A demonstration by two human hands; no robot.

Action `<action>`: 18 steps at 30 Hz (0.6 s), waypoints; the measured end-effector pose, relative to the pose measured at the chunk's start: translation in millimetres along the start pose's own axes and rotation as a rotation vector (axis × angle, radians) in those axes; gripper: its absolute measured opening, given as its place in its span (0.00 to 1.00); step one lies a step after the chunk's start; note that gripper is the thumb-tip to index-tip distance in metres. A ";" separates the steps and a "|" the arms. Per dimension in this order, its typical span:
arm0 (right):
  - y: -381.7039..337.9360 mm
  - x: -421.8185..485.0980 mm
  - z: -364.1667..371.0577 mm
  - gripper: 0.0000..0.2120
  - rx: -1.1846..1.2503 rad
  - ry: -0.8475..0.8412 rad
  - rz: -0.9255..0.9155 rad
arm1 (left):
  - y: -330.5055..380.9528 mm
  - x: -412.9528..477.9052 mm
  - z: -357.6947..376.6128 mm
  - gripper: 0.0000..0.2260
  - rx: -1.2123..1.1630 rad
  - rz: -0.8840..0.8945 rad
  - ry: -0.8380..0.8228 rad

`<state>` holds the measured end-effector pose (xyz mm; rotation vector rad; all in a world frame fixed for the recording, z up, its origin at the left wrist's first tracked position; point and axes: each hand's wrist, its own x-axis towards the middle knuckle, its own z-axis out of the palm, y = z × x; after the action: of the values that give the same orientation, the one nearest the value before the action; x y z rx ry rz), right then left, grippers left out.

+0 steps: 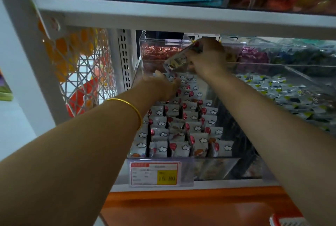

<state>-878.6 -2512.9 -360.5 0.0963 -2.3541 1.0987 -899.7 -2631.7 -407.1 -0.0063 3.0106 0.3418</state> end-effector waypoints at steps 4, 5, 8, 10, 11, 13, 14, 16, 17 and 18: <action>-8.5 15.8 25.3 0.13 -0.066 -0.005 -0.104 | -0.6 -11.7 -3.4 0.37 0.047 0.023 -0.012; -10.8 18.6 31.6 0.14 -0.086 -0.010 -0.126 | 0.0 -15.7 -2.7 0.37 0.083 0.040 -0.015; -15.3 26.4 52.0 0.14 -0.116 -0.076 -0.181 | -2.9 -26.2 -0.6 0.33 0.163 0.110 -0.011; -16.2 29.6 63.5 0.16 -0.164 -0.144 -0.216 | -4.5 -36.7 -1.7 0.27 0.230 0.179 -0.012; -16.0 31.3 68.7 0.16 -0.186 -0.178 -0.220 | -4.9 -43.4 -2.9 0.24 0.273 0.212 -0.007; -14.8 33.5 77.4 0.15 -0.224 -0.235 -0.219 | -6.5 -55.7 -6.7 0.24 0.367 0.215 0.023; -13.9 34.1 80.6 0.14 -0.247 -0.258 -0.225 | -8.4 -62.8 -9.3 0.26 0.432 0.183 0.046; -12.2 34.2 84.8 0.11 -0.284 -0.286 -0.253 | -14.2 -73.8 -14.8 0.29 0.601 0.143 0.120; -11.7 33.4 86.1 0.09 -0.296 -0.295 -0.268 | -19.0 -78.9 -17.0 0.29 0.664 0.132 0.156; -10.6 32.3 87.5 0.08 -0.310 -0.302 -0.280 | -25.2 -84.1 -18.1 0.29 0.669 0.121 0.182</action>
<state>-941.5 -2578.8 -383.1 0.4914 -2.6445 0.6113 -817.7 -2661.1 -385.8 0.2100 3.1420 -0.6984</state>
